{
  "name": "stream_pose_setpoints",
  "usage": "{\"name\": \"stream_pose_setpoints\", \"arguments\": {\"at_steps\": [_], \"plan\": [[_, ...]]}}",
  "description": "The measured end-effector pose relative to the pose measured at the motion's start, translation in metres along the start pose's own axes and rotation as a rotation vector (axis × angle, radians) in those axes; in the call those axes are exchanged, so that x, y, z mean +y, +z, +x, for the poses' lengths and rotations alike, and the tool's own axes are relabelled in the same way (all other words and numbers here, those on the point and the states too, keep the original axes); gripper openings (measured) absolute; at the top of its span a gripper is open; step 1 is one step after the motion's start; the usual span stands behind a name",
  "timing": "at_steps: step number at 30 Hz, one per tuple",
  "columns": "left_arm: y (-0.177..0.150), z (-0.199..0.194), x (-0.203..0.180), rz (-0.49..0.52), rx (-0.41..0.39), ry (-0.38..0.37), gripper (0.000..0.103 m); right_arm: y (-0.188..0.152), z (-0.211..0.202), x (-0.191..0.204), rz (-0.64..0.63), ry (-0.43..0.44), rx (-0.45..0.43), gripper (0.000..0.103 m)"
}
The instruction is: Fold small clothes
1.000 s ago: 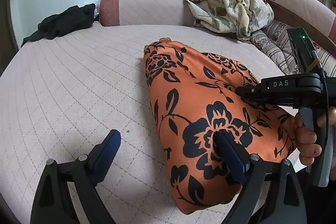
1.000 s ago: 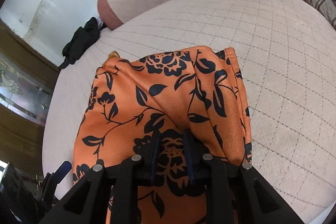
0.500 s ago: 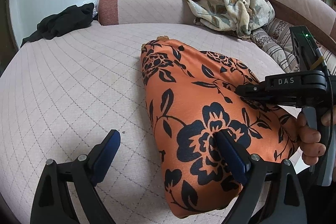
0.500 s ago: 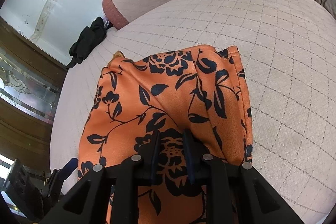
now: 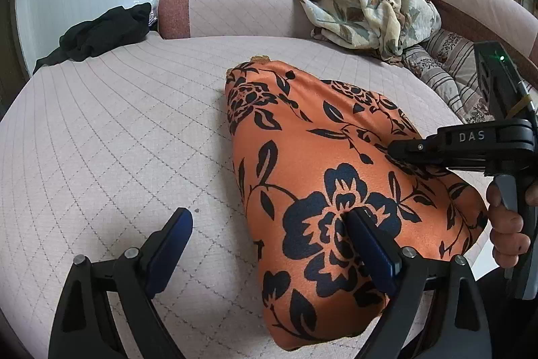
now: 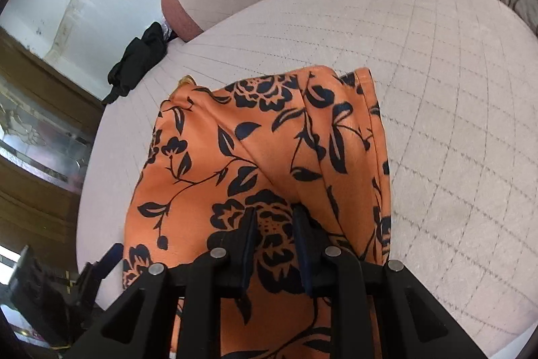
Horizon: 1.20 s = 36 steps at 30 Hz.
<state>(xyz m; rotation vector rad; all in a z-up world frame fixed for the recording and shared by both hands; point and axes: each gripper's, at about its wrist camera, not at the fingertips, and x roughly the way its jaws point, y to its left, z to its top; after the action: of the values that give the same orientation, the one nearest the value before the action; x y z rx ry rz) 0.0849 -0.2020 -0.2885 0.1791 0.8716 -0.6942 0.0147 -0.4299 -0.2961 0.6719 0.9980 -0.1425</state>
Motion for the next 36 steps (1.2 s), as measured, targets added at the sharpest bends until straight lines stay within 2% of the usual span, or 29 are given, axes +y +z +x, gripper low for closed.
{"name": "stream_pose_setpoints", "arguments": {"at_steps": [6, 10, 12, 13, 14, 17, 22, 27, 32, 36], "plan": [[0.001, 0.001, -0.001, -0.003, 0.003, -0.001, 0.094, 0.002, -0.011, -0.005, 0.022, 0.045, -0.022, 0.025], [0.004, 0.000, 0.000, -0.009, 0.018, -0.027, 0.094, 0.006, -0.033, -0.015, 0.039, 0.072, -0.108, 0.026], [0.008, -0.001, 0.005, -0.036, 0.043, -0.095, 0.094, 0.007, -0.043, -0.029, 0.079, 0.102, -0.138, 0.048], [0.010, -0.001, 0.008, -0.056, 0.054, -0.132, 0.094, 0.006, -0.046, -0.035, 0.106, 0.115, -0.149, 0.082], [0.012, -0.002, 0.014, -0.086, 0.065, -0.177, 0.094, 0.007, -0.050, -0.043, 0.139, 0.128, -0.172, 0.087], [0.018, 0.000, 0.026, -0.129, 0.108, -0.215, 0.094, 0.007, -0.053, -0.067, 0.222, 0.145, -0.170, 0.087], [0.043, 0.006, 0.051, -0.213, 0.147, -0.356, 0.094, 0.006, -0.041, -0.099, 0.329, 0.211, -0.092, 0.087], [0.046, 0.044, 0.058, -0.211, 0.237, -0.361, 0.094, 0.007, -0.022, -0.107, 0.352, 0.287, -0.006, 0.087], [0.040, 0.069, 0.062, -0.298, 0.293, -0.464, 0.094, 0.004, 0.002, -0.104, 0.349, 0.307, 0.076, 0.086], [0.046, 0.068, 0.053, -0.256, 0.274, -0.459, 0.094, 0.007, 0.015, -0.092, 0.301, 0.310, 0.094, 0.084]]}}
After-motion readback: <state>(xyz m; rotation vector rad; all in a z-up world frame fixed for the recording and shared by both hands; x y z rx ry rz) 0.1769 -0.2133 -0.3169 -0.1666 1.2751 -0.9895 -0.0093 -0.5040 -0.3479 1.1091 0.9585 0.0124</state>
